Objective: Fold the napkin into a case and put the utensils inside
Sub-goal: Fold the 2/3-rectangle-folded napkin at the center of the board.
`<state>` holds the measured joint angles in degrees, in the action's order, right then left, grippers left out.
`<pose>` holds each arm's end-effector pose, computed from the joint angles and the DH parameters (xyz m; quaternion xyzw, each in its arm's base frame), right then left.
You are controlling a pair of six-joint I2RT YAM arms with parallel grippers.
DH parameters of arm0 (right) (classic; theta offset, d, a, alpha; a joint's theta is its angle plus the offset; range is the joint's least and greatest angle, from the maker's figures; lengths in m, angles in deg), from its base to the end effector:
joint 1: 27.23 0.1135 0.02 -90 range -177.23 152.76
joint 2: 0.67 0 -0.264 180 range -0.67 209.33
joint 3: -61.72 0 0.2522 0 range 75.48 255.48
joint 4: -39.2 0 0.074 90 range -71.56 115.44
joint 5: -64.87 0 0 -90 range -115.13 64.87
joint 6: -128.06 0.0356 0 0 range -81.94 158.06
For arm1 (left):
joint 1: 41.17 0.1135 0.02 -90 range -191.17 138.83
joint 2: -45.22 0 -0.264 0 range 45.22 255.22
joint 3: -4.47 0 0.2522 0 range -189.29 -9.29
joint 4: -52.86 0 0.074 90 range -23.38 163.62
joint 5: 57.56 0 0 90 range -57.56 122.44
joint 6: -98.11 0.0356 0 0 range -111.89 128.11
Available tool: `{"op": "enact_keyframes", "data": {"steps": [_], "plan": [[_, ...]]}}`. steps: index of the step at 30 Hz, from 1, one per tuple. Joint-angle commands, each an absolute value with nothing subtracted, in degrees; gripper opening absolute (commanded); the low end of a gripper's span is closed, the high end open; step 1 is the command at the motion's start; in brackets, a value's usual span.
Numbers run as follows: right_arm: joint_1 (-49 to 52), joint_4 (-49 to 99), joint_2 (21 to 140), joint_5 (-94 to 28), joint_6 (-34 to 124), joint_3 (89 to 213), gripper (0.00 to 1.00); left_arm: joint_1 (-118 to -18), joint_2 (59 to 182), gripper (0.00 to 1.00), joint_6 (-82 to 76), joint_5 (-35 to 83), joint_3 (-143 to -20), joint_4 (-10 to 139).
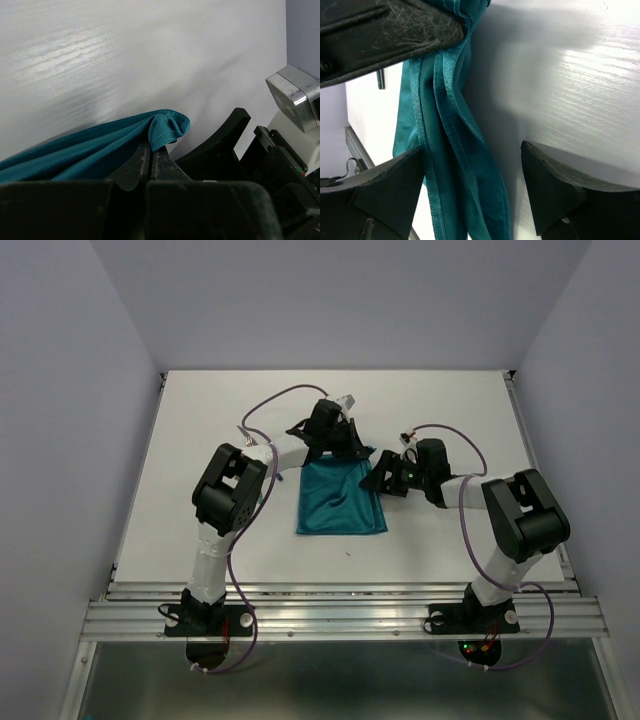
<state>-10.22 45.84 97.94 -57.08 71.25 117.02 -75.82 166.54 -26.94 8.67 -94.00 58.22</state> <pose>0.3068 0.1136 0.1393 -0.0014 0.8680 0.4057 0.2864 0.3896 -0.2867 0.1907 0.1028 0.8401 -0.4322 0.3114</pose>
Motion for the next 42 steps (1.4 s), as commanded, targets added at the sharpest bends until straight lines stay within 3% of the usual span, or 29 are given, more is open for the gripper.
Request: {"op": "enact_keyframes", "data": {"steps": [1,11,16,21,25,30,33,36,42], "plan": [[-9.6,45.0,98.2,-56.2,70.5,114.3,0.76,-75.3,162.1,0.0,-27.5,8.4,-93.1,55.5],[-9.6,55.4,98.4,-58.1,77.1,107.3,0.57,-75.1,162.0,0.0,-27.9,8.9,-92.2,54.6],[-9.6,55.2,97.5,-57.4,77.0,107.1,0.51,-75.1,162.3,0.0,-28.0,9.1,-91.8,54.3],[-8.9,50.3,94.9,-52.5,74.9,108.7,0.39,-75.0,162.6,0.0,-28.5,9.1,-91.6,53.5],[-6.8,42.9,92.6,-46.6,72.5,111.2,0.38,-75.0,162.6,0.0,-29.5,8.7,-91.0,51.9],[-5.6,39.7,92.3,-42.4,70.6,113.8,0.65,-74.7,163.4,0.0,-30.9,6.6,-90.5,49.5],[-5.6,39.2,93.6,-42.6,69.2,115.2,0.69,-74.7,163.7,0.0,-31.3,5.4,-90.4,48.9],[-5.6,39.3,95.9,-44.0,68.1,117.2,0.67,-74.6,163.7,0.0,-31.3,5.0,-90.3,48.8],[-5.6,40.4,96.3,-43.1,69.6,117.1,0.47,-74.1,163.2,0.0,-31.4,5.3,-89.7,48.3]]}}
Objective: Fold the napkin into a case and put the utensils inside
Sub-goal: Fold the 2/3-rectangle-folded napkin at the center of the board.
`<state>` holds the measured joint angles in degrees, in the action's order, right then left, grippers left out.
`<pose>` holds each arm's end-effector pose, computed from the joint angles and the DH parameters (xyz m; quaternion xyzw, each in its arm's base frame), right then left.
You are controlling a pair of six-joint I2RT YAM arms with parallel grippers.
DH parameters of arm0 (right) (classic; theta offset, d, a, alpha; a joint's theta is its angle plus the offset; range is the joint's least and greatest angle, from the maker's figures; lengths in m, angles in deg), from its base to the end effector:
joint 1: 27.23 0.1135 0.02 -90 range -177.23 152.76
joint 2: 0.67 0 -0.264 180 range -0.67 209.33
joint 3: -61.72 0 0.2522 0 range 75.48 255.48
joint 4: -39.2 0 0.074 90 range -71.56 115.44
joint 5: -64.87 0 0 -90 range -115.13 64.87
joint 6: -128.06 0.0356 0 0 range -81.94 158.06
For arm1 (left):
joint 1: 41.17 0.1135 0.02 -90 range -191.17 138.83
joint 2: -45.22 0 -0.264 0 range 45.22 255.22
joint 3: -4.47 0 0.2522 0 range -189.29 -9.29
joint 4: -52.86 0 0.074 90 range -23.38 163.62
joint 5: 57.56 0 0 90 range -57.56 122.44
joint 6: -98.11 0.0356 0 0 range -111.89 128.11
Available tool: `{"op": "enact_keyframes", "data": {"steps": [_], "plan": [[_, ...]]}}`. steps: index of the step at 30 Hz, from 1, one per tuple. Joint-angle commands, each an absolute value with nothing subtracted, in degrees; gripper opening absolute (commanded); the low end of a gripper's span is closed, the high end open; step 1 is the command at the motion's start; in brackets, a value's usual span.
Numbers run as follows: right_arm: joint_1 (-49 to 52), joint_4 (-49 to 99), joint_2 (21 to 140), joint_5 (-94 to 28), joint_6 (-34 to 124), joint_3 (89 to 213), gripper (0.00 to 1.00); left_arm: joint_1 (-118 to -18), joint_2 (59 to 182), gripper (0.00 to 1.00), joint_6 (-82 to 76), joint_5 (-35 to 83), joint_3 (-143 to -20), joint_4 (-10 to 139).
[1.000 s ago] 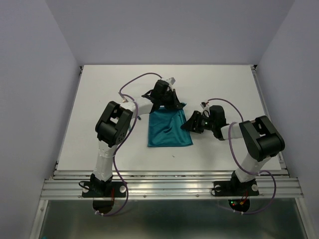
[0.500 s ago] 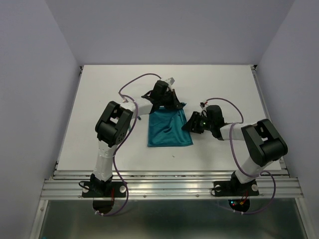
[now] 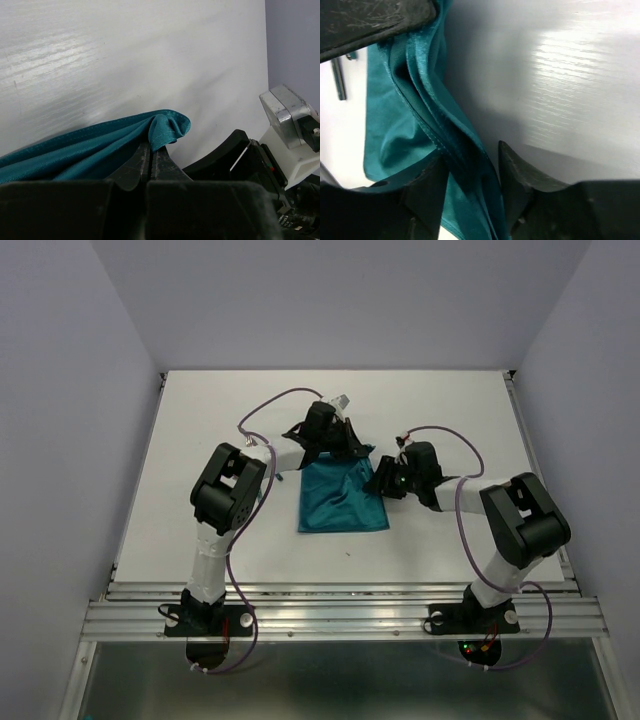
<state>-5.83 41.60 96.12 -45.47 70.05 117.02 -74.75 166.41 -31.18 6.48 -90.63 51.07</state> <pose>0.2967 0.1295 0.1409 0.0064 0.8919 0.3325 0.3063 0.3911 -0.2784 0.1848 0.0809 0.8237 -0.4657 0.3132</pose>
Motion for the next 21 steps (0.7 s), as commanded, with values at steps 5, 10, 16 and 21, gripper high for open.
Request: {"op": "enact_keyframes", "data": {"steps": [5,10,16,21], "plan": [[-5.1,40.0,94.5,-39.7,70.8,116.8,0.27,-74.0,163.5,0.0,-31.4,5.4,-89.4,47.9],[-1.7,31.9,93.1,-31.5,70.1,120.7,0.18,-74.0,164.2,0.0,-31.5,5.4,-89.0,46.8],[2.4,21.8,94.2,-17.6,72.2,125.2,0.2,-74.0,165.5,0.0,-31.2,5.3,-88.9,45.3],[4.0,20.7,93.8,-15.4,73.8,125.2,0.33,-73.8,166.9,0.0,-30.7,4.3,-88.7,44.1]]}}
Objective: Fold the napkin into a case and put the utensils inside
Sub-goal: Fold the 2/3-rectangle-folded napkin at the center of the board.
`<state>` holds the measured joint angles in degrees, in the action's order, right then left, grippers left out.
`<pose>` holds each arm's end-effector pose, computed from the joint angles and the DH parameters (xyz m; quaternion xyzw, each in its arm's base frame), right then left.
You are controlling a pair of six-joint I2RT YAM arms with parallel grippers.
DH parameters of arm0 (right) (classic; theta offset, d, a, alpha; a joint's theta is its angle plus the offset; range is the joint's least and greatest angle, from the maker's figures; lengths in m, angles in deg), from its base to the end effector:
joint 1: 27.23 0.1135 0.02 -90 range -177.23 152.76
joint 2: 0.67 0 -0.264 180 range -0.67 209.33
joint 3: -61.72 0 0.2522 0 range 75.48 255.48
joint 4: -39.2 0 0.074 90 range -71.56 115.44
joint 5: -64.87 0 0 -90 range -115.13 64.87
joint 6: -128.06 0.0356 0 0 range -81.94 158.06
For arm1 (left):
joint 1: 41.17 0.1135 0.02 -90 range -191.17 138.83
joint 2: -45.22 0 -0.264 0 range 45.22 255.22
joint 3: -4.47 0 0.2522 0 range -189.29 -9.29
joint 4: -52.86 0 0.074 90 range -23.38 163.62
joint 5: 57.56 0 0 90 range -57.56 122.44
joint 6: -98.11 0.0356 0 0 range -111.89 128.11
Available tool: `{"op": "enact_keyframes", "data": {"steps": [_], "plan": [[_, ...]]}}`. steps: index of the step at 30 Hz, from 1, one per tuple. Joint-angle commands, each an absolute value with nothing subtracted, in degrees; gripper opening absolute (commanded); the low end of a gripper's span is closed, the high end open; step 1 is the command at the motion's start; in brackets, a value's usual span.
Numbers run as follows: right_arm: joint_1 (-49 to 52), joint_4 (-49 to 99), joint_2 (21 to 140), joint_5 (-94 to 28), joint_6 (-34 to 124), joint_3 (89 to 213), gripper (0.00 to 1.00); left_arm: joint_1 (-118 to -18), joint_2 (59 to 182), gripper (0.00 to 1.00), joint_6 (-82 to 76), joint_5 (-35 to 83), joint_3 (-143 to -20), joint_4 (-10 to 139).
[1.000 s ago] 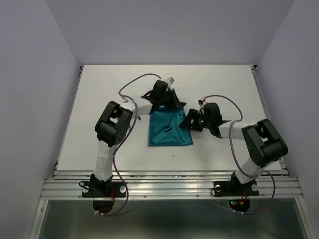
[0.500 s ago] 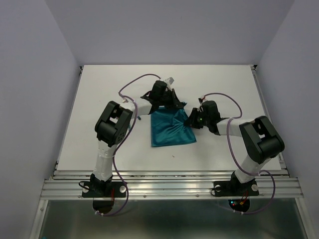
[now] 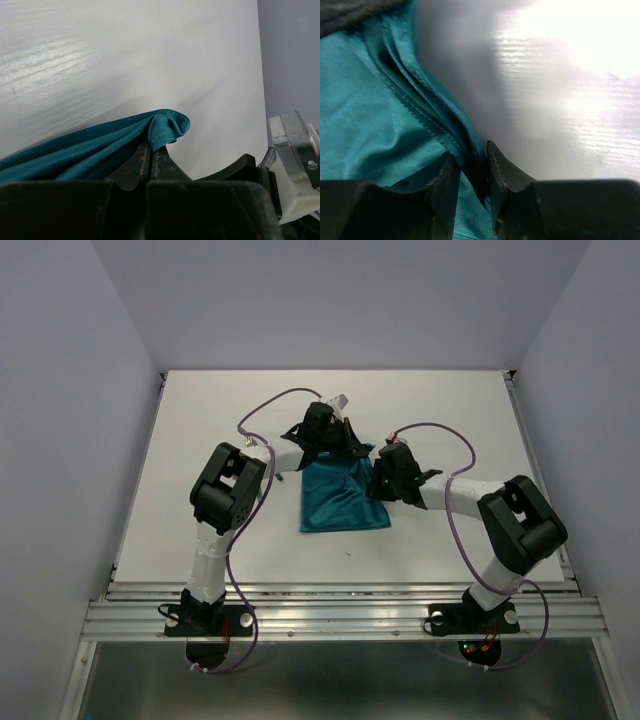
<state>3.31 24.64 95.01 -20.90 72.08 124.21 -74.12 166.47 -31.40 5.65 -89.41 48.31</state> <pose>0.2863 0.1658 0.1571 0.0416 0.9313 0.1632 0.3229 0.3927 -0.2737 0.1822 0.0816 0.8164 -0.4738 0.3201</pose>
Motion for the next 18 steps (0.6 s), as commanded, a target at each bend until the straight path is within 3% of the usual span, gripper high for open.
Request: {"op": "enact_keyframes", "data": {"steps": [1,3,18], "plan": [[4.0,21.0,93.6,-15.6,74.3,125.0,0.37,-73.8,167.2,0.0,-30.7,4.1,-88.5,43.9],[4.0,21.7,92.8,-16.3,75.2,124.2,0.42,-73.8,167.5,0.0,-30.7,3.7,-88.1,43.4],[4.0,31.6,89.8,-21.0,77.5,120.1,0.45,-73.5,168.3,0.0,-29.6,2.6,-87.3,43.2]]}}
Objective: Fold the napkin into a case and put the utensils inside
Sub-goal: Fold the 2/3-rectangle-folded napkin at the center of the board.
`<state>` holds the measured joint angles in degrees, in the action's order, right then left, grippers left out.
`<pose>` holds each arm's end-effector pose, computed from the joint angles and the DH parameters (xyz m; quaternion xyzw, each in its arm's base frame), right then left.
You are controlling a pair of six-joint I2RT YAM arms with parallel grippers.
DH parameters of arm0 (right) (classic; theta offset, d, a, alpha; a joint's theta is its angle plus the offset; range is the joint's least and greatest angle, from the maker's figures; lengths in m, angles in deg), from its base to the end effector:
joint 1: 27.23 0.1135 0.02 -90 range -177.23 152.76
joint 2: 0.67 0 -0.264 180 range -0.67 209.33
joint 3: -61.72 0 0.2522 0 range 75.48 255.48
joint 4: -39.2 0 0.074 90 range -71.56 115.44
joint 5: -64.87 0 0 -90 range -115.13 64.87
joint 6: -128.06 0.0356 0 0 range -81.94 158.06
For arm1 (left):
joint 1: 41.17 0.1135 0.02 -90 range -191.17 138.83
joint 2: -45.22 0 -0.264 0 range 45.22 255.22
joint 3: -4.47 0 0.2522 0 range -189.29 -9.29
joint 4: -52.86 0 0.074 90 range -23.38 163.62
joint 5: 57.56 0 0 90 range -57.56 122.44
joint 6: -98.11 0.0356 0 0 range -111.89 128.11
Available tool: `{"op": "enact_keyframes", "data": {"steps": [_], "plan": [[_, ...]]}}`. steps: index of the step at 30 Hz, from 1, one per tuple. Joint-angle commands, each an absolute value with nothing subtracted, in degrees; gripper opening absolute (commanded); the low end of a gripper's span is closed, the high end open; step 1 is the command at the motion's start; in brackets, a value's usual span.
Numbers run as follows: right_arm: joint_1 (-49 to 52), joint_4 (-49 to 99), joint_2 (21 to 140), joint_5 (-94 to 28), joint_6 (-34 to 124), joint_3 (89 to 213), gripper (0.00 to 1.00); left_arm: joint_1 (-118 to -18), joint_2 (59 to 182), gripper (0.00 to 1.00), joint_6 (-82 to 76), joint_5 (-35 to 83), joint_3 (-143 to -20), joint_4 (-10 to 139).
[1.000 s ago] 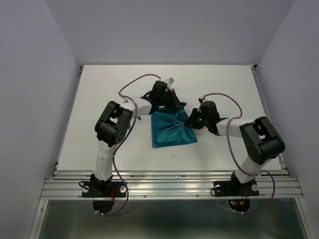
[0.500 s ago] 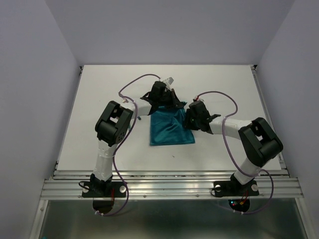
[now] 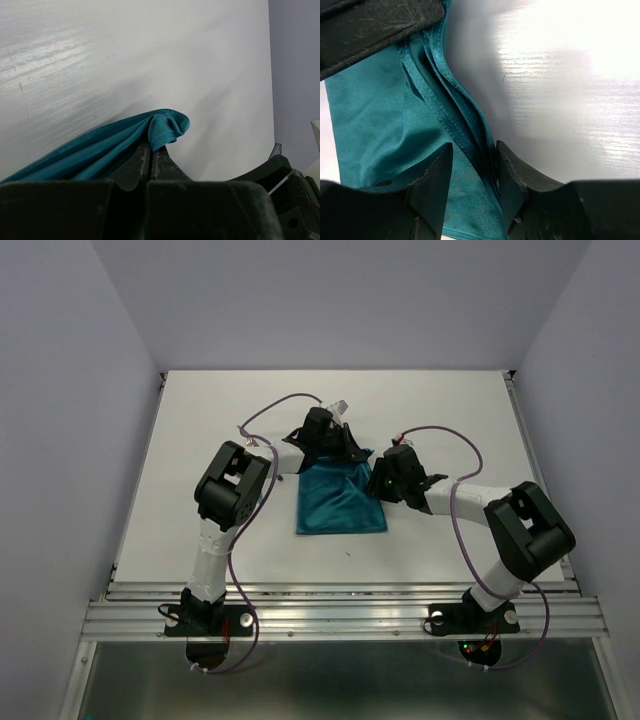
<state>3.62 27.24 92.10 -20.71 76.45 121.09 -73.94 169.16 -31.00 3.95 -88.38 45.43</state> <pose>0.2763 0.1619 0.1605 0.0754 0.9214 0.1862 0.3326 0.3943 -0.2740 0.1600 0.0896 0.8175 -0.4780 0.3085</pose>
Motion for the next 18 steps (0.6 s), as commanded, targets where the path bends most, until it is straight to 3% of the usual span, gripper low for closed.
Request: {"op": "enact_keyframes", "data": {"steps": [1,14,18], "plan": [[4.0,32.0,89.6,-20.9,77.6,120.0,0.44,-73.5,168.4,0.0,-29.5,2.6,-87.3,43.1],[4.0,32.9,89.1,-20.6,77.4,119.8,0.22,-73.2,168.6,0.0,-29.2,2.6,-87.3,43.1],[4.0,31.4,90.6,-21.0,76.6,121.9,0.24,-73.2,168.8,0.0,-29.3,2.4,-87.2,42.8]]}}
